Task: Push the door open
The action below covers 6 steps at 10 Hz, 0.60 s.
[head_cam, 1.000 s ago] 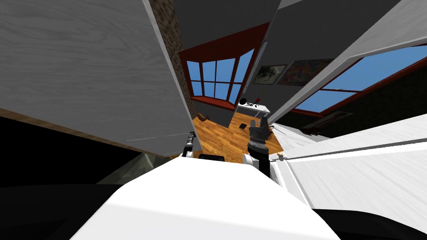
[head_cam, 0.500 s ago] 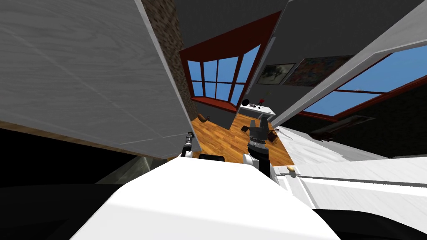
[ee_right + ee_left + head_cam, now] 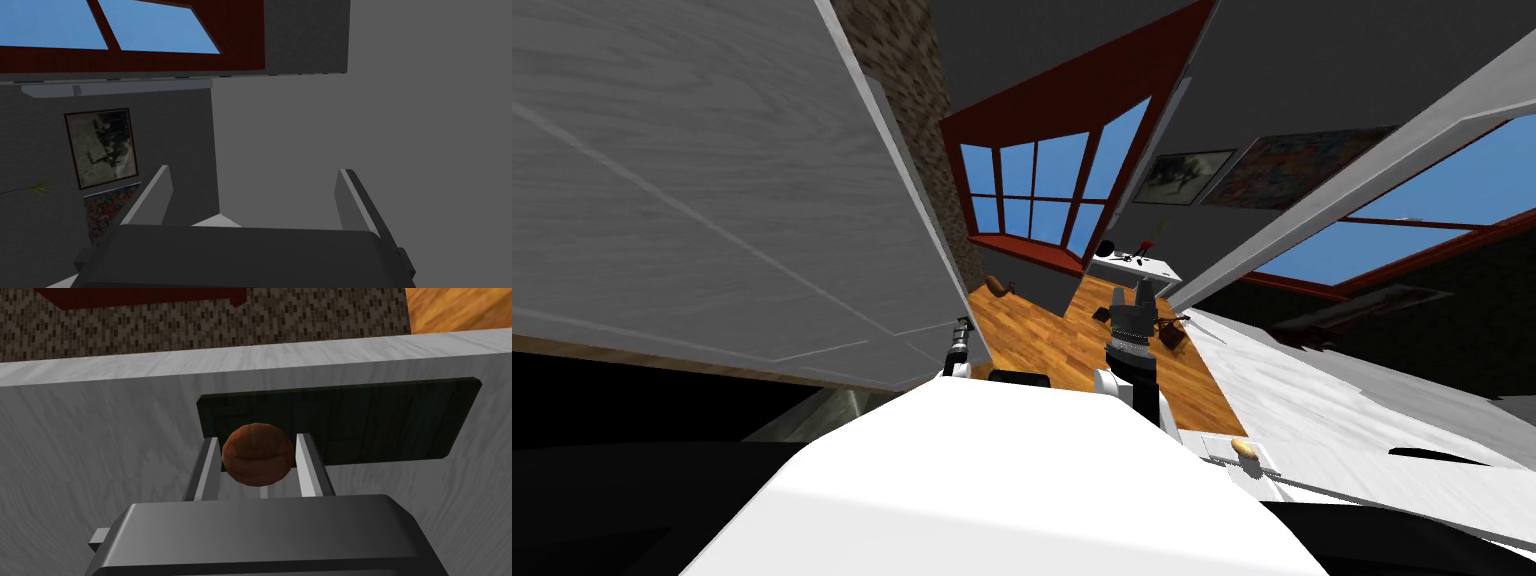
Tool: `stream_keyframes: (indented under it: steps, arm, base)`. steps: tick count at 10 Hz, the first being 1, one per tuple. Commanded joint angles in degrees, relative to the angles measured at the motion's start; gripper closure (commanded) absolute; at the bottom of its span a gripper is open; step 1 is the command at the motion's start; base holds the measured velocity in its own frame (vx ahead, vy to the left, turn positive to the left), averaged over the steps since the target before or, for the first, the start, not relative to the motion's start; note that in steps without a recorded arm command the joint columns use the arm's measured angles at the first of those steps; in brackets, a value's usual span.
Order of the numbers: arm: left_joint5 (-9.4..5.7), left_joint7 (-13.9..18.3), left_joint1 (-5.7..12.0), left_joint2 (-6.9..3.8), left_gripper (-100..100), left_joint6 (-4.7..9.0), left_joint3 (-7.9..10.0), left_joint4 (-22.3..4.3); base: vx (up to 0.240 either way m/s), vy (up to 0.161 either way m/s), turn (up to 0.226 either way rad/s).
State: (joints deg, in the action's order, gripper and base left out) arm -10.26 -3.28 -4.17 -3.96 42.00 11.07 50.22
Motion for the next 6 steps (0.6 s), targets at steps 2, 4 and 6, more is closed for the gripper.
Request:
stream_keyframes:
  steps: [2,4,6]
  arm:
    - [-1.00,-1.0,0.08,-0.15,100,0.40,2.21,0.2]
    - [-1.84,-1.5,0.08,0.06,100,0.47,3.81,0.1]
    - [-2.47,-1.9,0.08,0.42,100,0.52,5.03,0.1]
  base:
    - [0.226,-0.024,0.061]
    - [0.245,-0.028,0.090]
    - [0.201,-0.030,0.063]
